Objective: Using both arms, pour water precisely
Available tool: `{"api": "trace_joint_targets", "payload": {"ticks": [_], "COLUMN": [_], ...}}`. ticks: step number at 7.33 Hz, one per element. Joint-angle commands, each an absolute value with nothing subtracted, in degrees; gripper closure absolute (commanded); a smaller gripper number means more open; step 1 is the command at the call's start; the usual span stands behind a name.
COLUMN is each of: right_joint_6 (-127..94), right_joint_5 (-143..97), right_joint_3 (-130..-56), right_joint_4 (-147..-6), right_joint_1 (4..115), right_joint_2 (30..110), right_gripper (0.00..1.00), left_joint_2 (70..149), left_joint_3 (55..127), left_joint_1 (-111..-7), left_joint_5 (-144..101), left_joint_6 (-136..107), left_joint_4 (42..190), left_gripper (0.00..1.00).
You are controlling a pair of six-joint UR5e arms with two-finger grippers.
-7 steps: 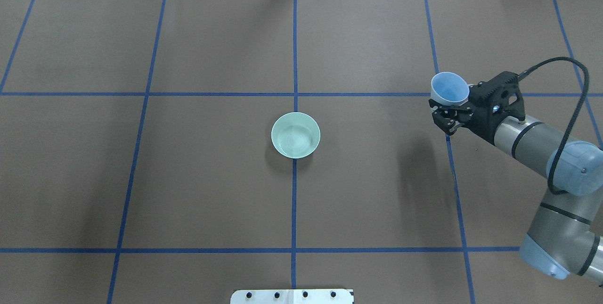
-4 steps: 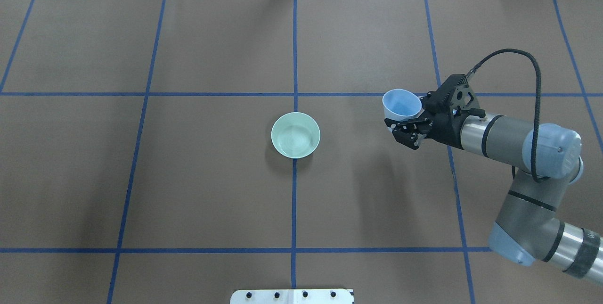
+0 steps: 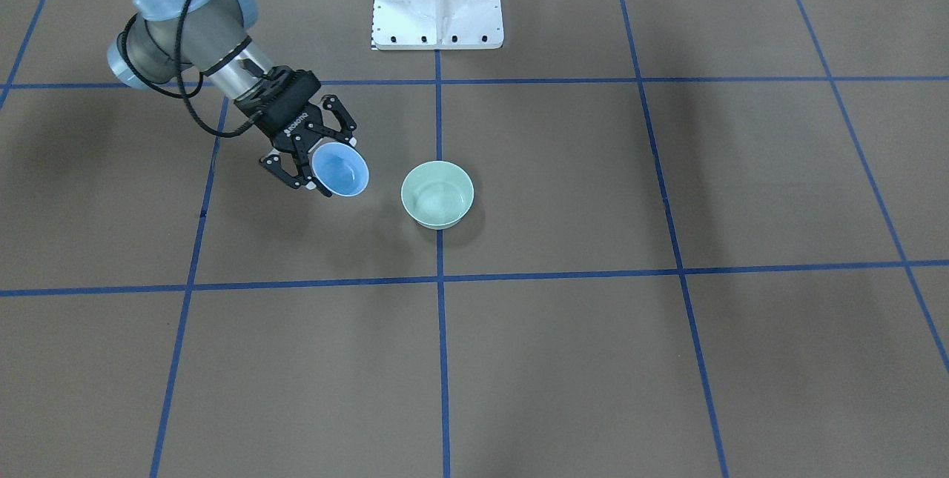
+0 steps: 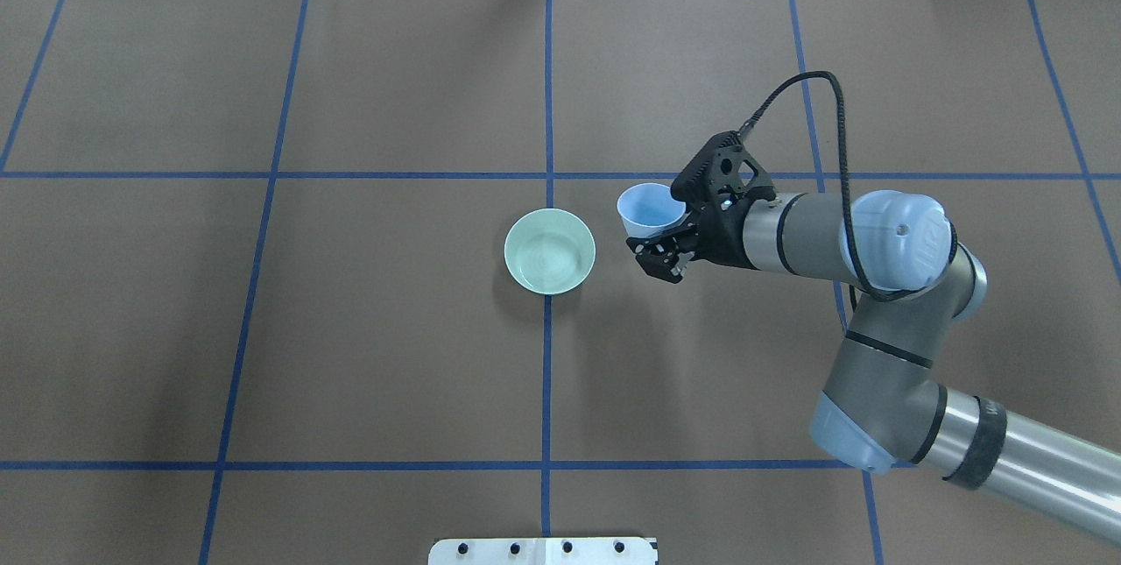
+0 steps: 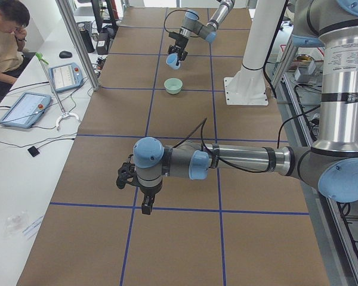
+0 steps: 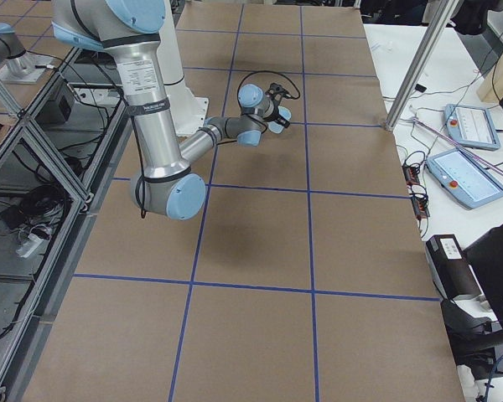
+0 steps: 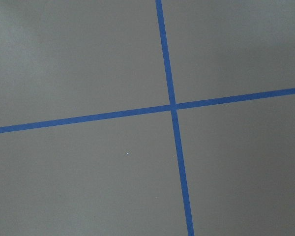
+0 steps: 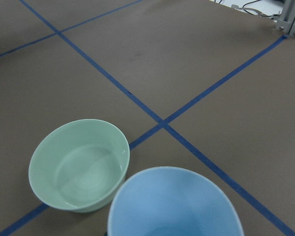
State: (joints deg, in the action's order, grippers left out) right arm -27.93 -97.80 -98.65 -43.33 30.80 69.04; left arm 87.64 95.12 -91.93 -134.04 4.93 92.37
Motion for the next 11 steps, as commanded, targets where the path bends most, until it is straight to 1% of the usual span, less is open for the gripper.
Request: {"api": "trace_joint_targets", "payload": {"ticks": [1, 5, 7, 10, 11], "right_joint_6": [-27.86, -27.95, -28.04, -28.13, -27.95], "right_joint_5": [-97.39, -97.73, -97.74, -97.29, -97.56], "right_joint_3": [-98.96, -99.66, -102.21, -101.69, -101.43], "right_joint_4": [-56.90, -77.57, -87.22, -98.58, -99.57], "right_joint_1": [29.01, 27.16, 26.63, 25.58, 25.49], "right_joint_2": [62.87, 56.00, 54.15, 48.62, 48.34], "right_gripper": [1.00, 1.00, 1.00, 1.00, 1.00], "left_joint_2": [87.45, 87.10, 87.01, 86.22, 86.22], "left_joint_3": [94.75, 94.48, 94.48, 94.57, 94.57], "left_joint_1": [-91.93, -91.93, -91.93, -91.93, -91.93], "left_joint_5": [-134.03, -134.03, -134.03, -134.03, -134.03], "left_joint_6": [4.83, 4.83, 4.92, 4.92, 4.92], "left_joint_4": [92.20, 92.20, 92.20, 92.46, 92.46], "left_gripper": [0.00, 0.00, 0.00, 0.00, 0.00]}}
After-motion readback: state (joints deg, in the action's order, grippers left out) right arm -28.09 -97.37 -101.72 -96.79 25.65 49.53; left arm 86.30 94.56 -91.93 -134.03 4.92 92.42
